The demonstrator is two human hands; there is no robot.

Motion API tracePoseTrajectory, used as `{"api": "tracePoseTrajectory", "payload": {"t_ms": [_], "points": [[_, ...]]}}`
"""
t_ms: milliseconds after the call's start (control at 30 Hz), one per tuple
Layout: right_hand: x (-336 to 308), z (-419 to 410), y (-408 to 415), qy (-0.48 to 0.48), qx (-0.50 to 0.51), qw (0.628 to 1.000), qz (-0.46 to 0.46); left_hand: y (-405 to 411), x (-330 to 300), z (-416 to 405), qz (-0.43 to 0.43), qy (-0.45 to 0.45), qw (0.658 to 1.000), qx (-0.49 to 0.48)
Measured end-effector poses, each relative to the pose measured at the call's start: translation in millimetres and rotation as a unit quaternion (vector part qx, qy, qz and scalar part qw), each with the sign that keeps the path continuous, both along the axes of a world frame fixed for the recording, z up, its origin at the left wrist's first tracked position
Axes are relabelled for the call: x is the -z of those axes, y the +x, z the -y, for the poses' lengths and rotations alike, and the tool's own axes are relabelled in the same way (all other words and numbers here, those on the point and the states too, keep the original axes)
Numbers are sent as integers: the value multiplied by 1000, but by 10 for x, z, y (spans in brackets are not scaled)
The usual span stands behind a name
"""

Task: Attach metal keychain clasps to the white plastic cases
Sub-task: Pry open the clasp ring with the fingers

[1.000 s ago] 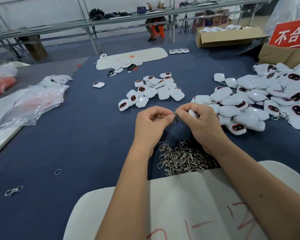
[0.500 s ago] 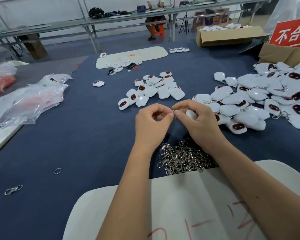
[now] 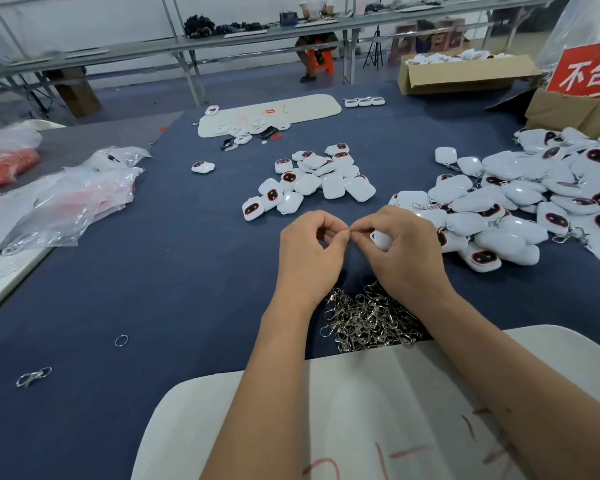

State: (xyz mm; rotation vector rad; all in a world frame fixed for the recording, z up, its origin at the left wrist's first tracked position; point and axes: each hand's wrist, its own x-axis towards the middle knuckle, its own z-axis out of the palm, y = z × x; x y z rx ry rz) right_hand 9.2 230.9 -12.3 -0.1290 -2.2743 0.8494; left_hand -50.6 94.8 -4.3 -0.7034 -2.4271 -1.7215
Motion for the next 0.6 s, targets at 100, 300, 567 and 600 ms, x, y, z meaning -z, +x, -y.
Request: {"api": "tracePoseTrajectory", "payload": {"t_ms": [100, 300, 567, 600], "points": [[4, -9, 1, -16, 7, 1000, 0, -9, -3, -3, 33, 10, 999, 19], [8, -95, -3, -182, -62, 981, 0, -33, -27, 8, 69, 49, 994, 67], [31, -133, -16, -237, -93, 967, 0, -65, -6, 23, 43, 61, 994, 80], [31, -133, -16, -245, -95, 965, 0, -66, -5, 24, 44, 65, 994, 81]]}}
